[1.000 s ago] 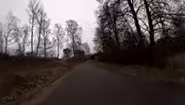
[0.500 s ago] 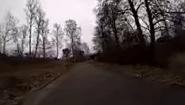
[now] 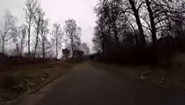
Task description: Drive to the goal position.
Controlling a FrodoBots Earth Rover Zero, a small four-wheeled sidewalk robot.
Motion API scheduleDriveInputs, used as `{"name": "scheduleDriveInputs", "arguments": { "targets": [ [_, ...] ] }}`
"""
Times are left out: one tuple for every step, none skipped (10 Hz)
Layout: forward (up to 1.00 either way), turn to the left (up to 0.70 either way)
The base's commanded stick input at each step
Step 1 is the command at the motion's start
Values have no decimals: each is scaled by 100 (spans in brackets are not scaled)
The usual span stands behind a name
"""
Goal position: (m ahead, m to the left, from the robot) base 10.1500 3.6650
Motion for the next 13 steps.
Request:
{"name": "scheduleDriveInputs", "arguments": {
  "targets": [
    [70,0],
    [70,0],
    [70,0],
    [70,0],
    [70,0],
    [70,0],
    [70,0],
    [70,0],
    [70,0],
    [70,0],
    [70,0],
    [70,0],
    [70,0]
  ]
}}
